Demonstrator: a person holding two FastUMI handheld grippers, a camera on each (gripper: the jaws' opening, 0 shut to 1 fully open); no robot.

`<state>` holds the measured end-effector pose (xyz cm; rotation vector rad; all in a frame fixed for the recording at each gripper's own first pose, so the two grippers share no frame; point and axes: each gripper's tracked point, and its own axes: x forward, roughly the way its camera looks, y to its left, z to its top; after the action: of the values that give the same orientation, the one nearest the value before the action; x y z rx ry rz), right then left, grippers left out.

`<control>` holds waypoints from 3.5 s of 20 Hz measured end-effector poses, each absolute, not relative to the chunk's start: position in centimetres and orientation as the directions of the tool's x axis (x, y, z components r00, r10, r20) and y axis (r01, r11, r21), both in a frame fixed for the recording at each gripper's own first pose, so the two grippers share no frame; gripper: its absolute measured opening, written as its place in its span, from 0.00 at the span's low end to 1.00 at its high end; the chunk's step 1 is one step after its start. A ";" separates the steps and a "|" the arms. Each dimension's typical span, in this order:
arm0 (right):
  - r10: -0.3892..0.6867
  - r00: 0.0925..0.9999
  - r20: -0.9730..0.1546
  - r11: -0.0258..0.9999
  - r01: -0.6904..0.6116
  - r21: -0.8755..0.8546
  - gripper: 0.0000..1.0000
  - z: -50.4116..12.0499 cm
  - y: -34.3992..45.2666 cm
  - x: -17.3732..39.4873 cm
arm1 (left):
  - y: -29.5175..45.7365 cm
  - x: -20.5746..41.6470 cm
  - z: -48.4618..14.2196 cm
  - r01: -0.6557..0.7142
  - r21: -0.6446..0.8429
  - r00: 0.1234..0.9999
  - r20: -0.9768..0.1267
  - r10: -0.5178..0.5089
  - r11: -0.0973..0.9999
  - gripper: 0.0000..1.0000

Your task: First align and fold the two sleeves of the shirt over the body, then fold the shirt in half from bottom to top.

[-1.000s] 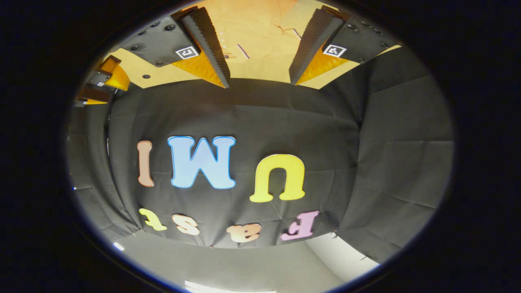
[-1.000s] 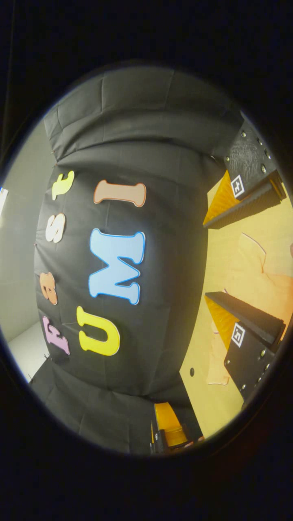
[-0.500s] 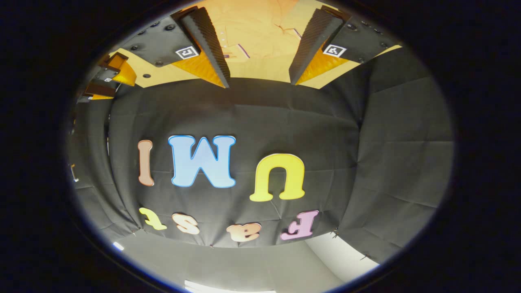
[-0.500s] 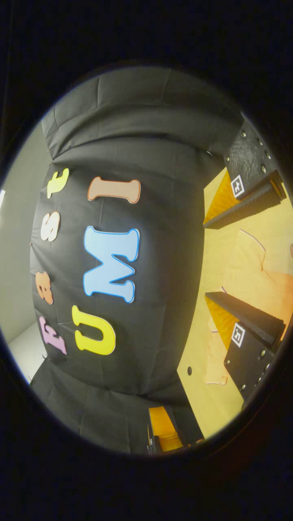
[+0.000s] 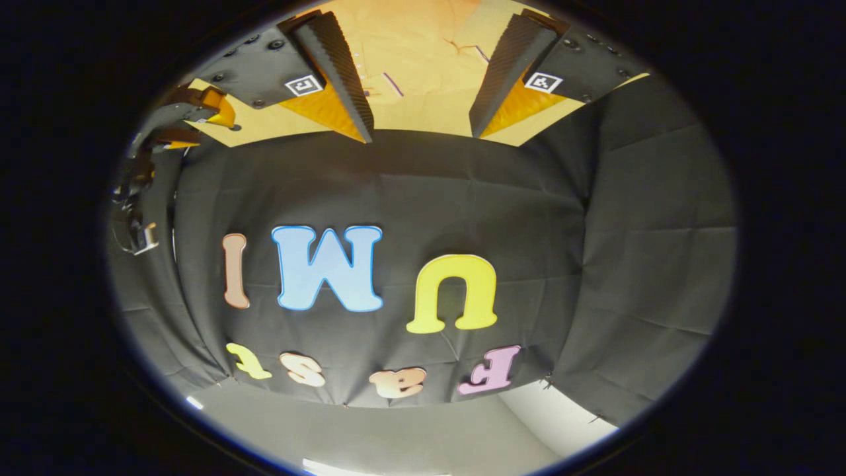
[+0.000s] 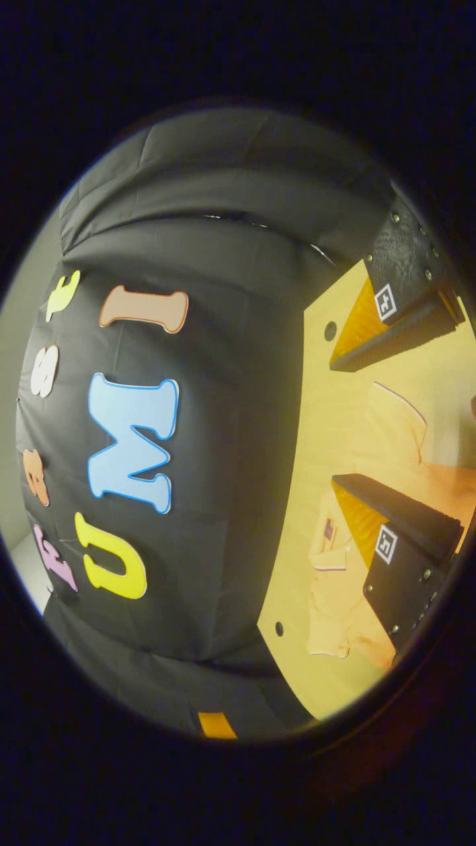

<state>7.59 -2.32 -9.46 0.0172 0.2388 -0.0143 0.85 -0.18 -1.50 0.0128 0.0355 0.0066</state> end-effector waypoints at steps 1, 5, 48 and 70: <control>-0.011 0.967 -0.253 1.000 0.017 0.021 0.96 -10.1 -2.5 8.2 | -0.1 0.9 -1.6 -0.009 0.011 0.999 -0.038 0.009 1.000 0.94; -0.031 0.949 -0.315 0.999 0.039 0.020 0.96 -12.9 -3.3 10.5 | 0.5 0.6 -1.7 -0.029 0.003 0.999 -0.045 0.029 1.000 0.95; 0.085 0.838 -0.539 0.996 -0.064 0.058 0.10 -20.6 -1.4 16.5 | 3.1 -2.6 -3.5 -0.127 -0.010 0.988 -0.090 0.125 0.992 0.94; 0.255 0.764 -0.593 0.959 -0.277 0.056 0.21 -20.7 10.7 14.6 | 8.4 -3.1 -7.2 -0.202 -0.015 0.969 -0.149 0.198 0.979 0.94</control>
<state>14.64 10.66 -20.67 -0.0358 0.6388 0.2896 -3.11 8.38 -7.20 -0.0298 0.1472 0.2021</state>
